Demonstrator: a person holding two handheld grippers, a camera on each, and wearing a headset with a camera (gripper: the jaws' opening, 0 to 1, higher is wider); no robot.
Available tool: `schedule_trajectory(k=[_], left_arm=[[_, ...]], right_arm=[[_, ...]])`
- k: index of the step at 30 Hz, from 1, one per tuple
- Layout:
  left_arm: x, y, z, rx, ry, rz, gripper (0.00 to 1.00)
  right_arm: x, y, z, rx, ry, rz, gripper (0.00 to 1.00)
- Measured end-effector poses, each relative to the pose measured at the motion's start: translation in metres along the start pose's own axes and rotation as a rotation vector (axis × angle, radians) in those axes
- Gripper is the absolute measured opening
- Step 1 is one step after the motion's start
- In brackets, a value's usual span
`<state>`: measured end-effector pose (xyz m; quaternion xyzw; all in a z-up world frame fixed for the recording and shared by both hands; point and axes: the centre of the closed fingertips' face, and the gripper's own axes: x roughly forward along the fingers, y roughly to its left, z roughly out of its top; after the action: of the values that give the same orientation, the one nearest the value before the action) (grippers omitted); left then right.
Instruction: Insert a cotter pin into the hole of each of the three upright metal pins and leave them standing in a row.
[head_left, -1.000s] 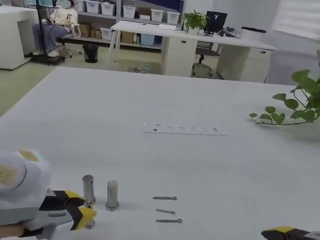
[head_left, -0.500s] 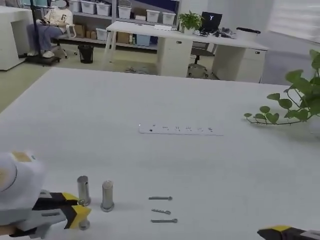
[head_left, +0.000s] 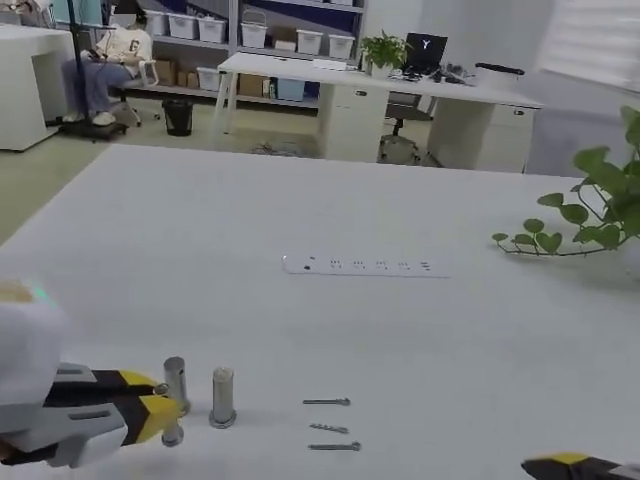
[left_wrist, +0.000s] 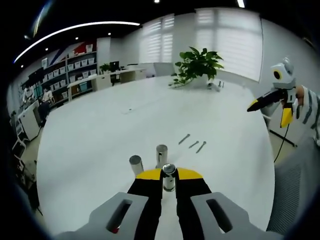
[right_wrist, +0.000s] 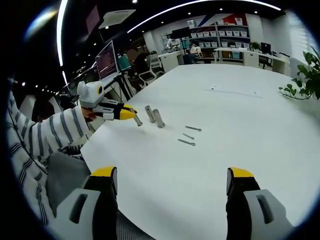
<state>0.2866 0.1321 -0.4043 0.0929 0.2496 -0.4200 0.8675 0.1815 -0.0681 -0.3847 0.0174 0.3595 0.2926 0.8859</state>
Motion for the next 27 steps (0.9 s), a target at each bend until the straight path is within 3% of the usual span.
schedule_trajectory(k=[6, 8, 13, 16, 20, 27], left_arm=[[-0.017, -0.014, 0.025, 0.084, -0.038, -0.047, 0.05], [-0.021, -0.021, 0.030, 0.151, -0.043, -0.078, 0.05], [-0.026, -0.046, 0.034, 0.220, -0.055, -0.172, 0.05], [-0.027, -0.055, 0.035, 0.256, -0.066, -0.187, 0.05], [-0.026, -0.069, 0.028, 0.273, -0.048, -0.226, 0.05], [-0.020, -0.088, 0.015, 0.270, -0.026, -0.281, 0.05]], right_arm=[[0.000, 0.005, -0.002, 0.003, -0.003, 0.012, 0.89], [0.000, 0.007, -0.003, 0.001, -0.001, 0.018, 0.89], [0.000, 0.007, -0.002, 0.002, -0.006, 0.010, 0.89], [-0.001, 0.004, -0.002, 0.002, -0.006, 0.000, 0.89], [-0.003, 0.002, -0.001, 0.006, -0.016, -0.007, 0.89], [-0.003, 0.002, -0.002, 0.011, -0.013, -0.003, 0.89]])
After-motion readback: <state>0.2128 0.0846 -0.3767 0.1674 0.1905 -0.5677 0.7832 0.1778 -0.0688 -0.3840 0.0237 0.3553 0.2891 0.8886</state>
